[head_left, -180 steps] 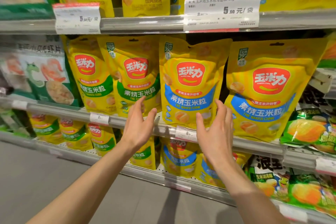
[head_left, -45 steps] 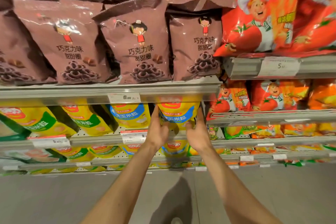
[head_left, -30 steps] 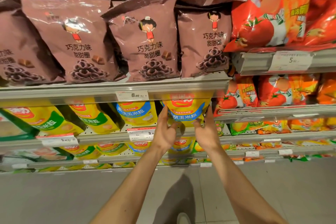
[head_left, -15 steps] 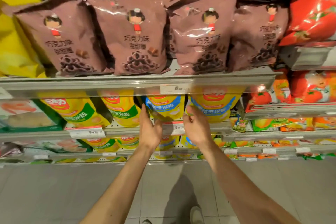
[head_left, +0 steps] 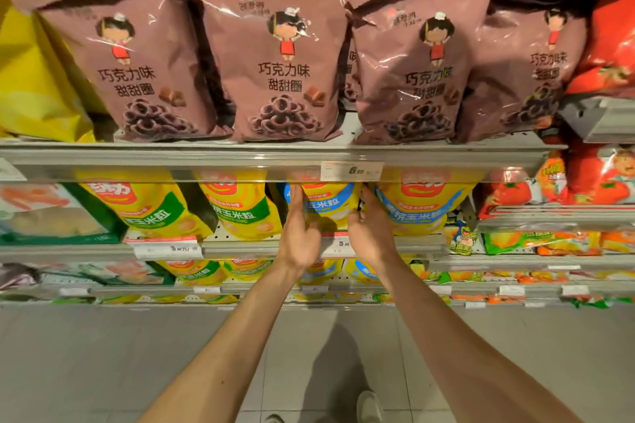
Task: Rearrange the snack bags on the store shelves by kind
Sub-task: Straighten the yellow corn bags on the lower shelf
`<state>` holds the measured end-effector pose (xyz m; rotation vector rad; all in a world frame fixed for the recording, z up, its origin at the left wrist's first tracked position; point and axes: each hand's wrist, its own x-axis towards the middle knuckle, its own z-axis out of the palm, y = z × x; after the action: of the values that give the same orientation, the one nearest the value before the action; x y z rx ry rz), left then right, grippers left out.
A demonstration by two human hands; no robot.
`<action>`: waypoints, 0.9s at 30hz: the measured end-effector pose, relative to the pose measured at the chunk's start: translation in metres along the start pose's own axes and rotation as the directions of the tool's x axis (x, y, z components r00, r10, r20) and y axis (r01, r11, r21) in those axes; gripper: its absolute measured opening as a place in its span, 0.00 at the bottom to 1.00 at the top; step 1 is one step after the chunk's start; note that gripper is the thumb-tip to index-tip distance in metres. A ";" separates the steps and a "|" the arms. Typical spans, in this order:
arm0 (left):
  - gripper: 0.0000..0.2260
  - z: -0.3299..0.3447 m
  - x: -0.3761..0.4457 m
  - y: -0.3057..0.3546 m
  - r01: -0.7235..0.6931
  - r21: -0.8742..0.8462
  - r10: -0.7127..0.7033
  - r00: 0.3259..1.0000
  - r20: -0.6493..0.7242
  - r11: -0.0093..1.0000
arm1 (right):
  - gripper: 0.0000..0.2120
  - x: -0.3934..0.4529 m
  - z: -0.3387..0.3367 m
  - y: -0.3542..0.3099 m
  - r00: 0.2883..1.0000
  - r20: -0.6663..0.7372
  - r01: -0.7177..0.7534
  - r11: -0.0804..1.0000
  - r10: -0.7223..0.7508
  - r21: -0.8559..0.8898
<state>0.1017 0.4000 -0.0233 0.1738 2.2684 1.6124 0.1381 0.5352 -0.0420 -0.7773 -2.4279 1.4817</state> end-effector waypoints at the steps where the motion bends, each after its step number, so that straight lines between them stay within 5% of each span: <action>1: 0.37 0.000 0.002 -0.004 -0.005 0.008 0.005 1.000 0.000 1.000 | 0.29 -0.001 -0.001 0.000 1.000 -0.003 0.005 1.000 -0.005 0.013; 12: 0.34 0.002 -0.004 -0.006 -0.124 0.184 0.113 0.991 0.069 0.975 | 0.30 -0.011 -0.023 0.014 1.000 0.008 0.004 1.000 -0.004 0.011; 21: 0.18 -0.062 -0.050 -0.043 -0.148 0.513 0.190 0.981 -0.031 0.846 | 0.18 -0.030 -0.005 0.029 0.991 -0.089 0.092 0.990 -0.102 -0.107; 27: 0.18 -0.145 -0.038 -0.052 -0.055 0.526 0.166 0.972 -0.166 0.849 | 0.09 -0.033 0.047 -0.006 0.979 0.088 0.197 0.963 -0.183 -0.186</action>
<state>0.0912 0.2414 -0.0220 0.2866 2.8664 1.0611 0.1438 0.4798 -0.0554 -0.5143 -2.6439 1.2354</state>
